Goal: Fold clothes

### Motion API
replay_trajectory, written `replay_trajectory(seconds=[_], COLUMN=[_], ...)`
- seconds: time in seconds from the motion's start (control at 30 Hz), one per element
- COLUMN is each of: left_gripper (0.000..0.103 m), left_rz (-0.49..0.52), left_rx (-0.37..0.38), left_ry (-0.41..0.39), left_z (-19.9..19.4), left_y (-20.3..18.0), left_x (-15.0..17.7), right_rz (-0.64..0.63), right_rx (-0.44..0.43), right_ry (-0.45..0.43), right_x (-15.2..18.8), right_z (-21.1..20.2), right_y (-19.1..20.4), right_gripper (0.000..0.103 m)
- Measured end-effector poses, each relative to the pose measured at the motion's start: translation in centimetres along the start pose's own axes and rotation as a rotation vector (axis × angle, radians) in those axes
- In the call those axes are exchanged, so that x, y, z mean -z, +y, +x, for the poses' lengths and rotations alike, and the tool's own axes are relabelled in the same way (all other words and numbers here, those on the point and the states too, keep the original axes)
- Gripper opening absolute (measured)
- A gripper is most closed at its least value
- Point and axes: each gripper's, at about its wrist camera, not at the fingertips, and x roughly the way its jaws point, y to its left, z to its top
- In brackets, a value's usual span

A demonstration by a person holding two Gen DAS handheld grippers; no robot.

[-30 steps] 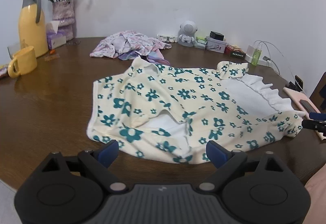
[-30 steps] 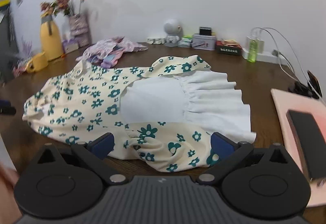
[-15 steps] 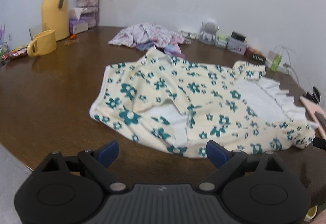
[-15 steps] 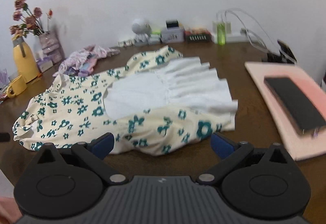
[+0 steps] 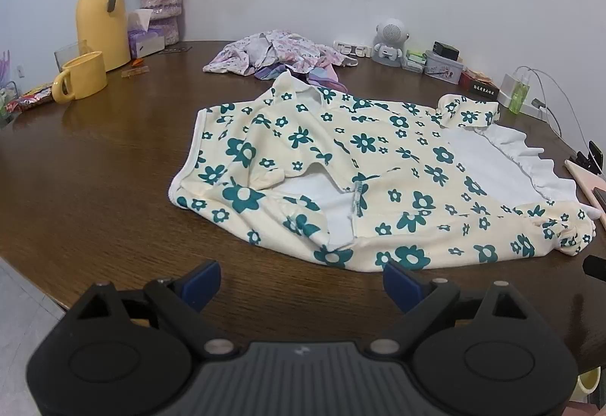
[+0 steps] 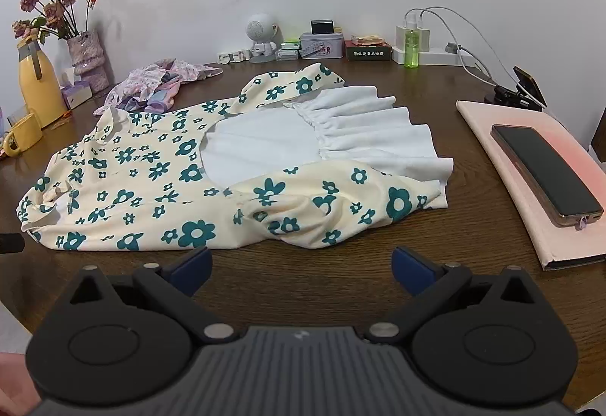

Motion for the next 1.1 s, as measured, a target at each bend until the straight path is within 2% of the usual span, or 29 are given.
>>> replay_trajectory(seconds=[0.47, 0.67, 0.8, 0.9, 1.0, 1.07, 1.1], left_gripper=[0.092, 0.092, 0.091, 0.083, 0.075, 0.070, 0.068], left_rz=[-0.006, 0.109, 0.258, 0.353, 0.457, 0.520, 0.555], left_rx=[-0.016, -0.031, -0.020, -0.014, -0.012, -0.002, 0.009], left_ry=[0.017, 0.017, 0.002, 0.013, 0.018, 0.023, 0.028], left_z=[0.6, 0.8, 0.7, 1.0, 1.4, 1.6, 1.8], left_y=[0.1, -0.6, -1.3, -1.4, -1.7, -1.9, -2.0], left_x=[-0.4, -1.0, -1.3, -1.4, -1.5, -1.5, -1.5], right_rz=[-0.080, -0.192, -0.388, -0.599, -0.744, -0.827, -0.856], right_rx=[-0.067, -0.127, -0.232, -0.256, -0.310, -0.346, -0.360], right_ry=[0.050, 0.050, 0.016, 0.035, 0.093, 0.141, 0.166], right_x=[-0.8, -2.1, -2.8, -3.6, -5.0, -5.8, -6.1], right_z=[1.8, 2.5, 1.8, 2.0, 2.8, 3.4, 3.8], right_y=[1.3, 1.4, 0.7, 0.5, 0.7, 0.8, 0.9], right_gripper=[0.103, 0.103, 0.102, 0.102, 0.092, 0.079, 0.076])
